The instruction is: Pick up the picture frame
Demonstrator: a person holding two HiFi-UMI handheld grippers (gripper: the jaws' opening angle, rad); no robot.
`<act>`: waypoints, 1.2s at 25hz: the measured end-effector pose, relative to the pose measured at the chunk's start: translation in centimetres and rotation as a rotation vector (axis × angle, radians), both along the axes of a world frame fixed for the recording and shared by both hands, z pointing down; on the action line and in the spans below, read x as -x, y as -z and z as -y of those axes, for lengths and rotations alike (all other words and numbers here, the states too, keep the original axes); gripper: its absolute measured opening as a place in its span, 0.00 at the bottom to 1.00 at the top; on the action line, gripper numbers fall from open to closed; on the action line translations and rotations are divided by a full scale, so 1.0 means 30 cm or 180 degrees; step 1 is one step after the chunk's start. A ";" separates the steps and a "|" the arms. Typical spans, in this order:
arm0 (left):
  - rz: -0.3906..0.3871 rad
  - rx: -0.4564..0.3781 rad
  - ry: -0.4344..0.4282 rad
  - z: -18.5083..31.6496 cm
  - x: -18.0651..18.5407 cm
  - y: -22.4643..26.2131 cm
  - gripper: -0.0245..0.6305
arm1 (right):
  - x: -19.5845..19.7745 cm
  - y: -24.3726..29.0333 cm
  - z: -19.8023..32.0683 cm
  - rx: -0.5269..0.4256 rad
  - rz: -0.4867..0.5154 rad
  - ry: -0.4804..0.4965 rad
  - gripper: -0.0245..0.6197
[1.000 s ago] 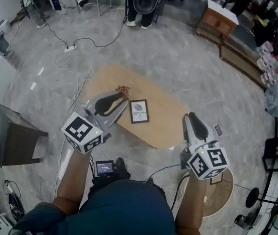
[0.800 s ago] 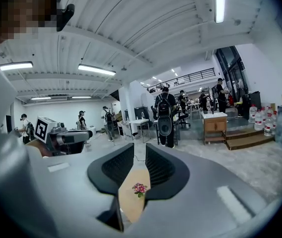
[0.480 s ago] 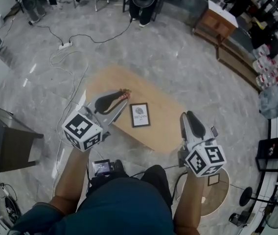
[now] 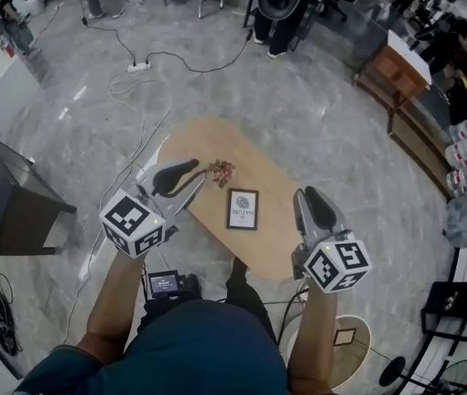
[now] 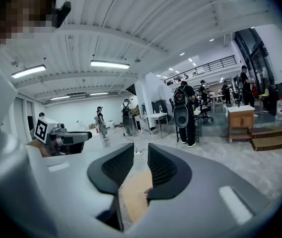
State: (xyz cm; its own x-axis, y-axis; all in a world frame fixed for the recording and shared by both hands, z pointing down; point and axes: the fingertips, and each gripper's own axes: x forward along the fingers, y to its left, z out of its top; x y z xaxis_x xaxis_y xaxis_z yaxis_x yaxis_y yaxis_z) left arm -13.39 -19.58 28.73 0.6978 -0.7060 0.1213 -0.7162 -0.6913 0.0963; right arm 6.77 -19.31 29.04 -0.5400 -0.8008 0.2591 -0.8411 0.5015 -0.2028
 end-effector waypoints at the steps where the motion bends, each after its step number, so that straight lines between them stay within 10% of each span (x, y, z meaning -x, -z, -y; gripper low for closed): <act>1: 0.0007 0.0007 0.0057 0.012 -0.002 -0.005 0.17 | -0.002 -0.007 0.026 0.0004 0.0008 0.0058 0.15; 12: 0.0060 0.0269 0.0432 0.162 -0.117 -0.138 0.17 | -0.091 -0.163 0.262 0.0288 0.0064 0.0478 0.16; 30: 0.0045 0.1233 0.0520 0.398 -0.187 -0.811 0.16 | -0.127 -0.849 0.455 0.1218 0.0066 0.0526 0.16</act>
State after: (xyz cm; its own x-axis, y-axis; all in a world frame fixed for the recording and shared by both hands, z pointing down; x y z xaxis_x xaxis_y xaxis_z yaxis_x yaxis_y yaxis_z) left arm -7.79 -31.52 53.05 0.5769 -0.7076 0.4082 -0.8164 -0.4832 0.3161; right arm 10.56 -32.97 54.51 -0.6612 -0.5511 0.5090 -0.7495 0.5144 -0.4167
